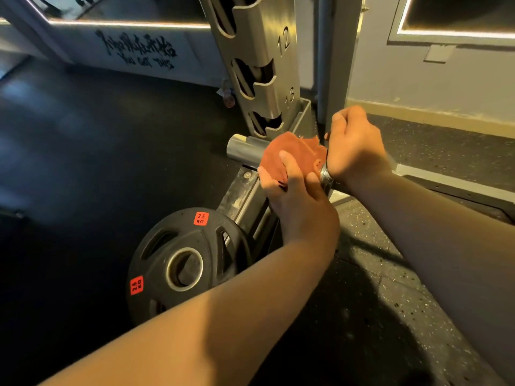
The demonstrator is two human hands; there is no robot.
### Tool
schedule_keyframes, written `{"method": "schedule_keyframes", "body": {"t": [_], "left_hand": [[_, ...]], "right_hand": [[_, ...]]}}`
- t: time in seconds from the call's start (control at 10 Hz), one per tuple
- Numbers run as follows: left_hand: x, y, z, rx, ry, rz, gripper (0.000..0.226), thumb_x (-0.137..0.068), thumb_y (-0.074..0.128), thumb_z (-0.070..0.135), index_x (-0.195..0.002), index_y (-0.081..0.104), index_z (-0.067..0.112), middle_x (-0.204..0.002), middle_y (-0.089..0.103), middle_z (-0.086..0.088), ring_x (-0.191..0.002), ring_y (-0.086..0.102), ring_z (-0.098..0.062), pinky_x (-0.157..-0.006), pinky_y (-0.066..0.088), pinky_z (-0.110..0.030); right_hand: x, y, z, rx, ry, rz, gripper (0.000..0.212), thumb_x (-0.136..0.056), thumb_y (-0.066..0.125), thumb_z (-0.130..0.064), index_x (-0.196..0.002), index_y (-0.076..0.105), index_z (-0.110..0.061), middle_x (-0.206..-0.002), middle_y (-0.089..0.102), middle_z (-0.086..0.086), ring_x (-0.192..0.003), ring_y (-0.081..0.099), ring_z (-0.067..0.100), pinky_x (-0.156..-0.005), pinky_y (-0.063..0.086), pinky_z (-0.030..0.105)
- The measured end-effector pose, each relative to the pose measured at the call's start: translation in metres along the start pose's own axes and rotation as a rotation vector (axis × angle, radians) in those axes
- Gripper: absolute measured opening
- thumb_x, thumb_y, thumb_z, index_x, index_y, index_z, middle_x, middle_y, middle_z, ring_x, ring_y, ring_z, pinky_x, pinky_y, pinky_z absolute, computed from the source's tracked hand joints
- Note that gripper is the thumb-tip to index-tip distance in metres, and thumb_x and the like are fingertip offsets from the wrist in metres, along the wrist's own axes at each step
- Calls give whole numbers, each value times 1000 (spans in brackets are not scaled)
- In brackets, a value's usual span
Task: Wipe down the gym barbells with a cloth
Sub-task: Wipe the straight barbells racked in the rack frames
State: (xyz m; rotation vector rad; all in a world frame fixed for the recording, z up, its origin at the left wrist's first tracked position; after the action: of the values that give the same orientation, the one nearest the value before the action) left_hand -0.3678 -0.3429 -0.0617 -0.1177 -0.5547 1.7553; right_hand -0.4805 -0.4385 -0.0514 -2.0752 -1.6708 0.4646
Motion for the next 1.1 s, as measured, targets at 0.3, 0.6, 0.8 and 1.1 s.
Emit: {"method": "schedule_keyframes", "body": {"t": [0.3,0.6,0.8,1.1], "left_hand": [[-42,-38,25,-32,180,86,7,-97,64,30,-101,57,29,-110,42,6,-100,53,-15,-86,54,-39],[11,-8,3,-2,162,20,42,-104,43,18,-146,41,23,-125,44,-9,-100,58,-24,-88,55,-46],[-21,-26,14,37,205,42,11,-105,47,24,-114,52,27,-116,41,-11,-89,53,-3,-72,43,-8],[-3,6,34,-170,382,261,27,-103,42,23,-116,64,16,-109,63,-1,-96,61,-16,-82,47,-21]], "right_hand": [[2,-1,-4,-27,10,-10,36,-111,29,-37,-124,50,-12,-105,62,6,-96,59,26,-79,43,39],[3,-6,-6,6,22,-12,37,-112,27,-35,-133,47,-12,-107,54,0,-93,53,19,-72,36,29],[17,-19,-6,91,-48,-11,38,-111,29,-37,-131,49,-12,-114,63,7,-102,60,27,-79,37,36],[72,-105,64,355,-7,-84,27,-105,48,-17,-123,56,1,-73,57,10,-50,53,24,-48,51,38]]}}
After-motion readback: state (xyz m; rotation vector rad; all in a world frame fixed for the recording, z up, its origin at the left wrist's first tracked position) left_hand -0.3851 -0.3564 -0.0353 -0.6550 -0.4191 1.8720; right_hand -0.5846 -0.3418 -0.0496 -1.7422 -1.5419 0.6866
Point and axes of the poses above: each hand's wrist, its own x-axis away from the middle knuckle, its own y-axis out of the palm, z = x × y, the point moved 6 cm from there along -x, towards the middle knuckle
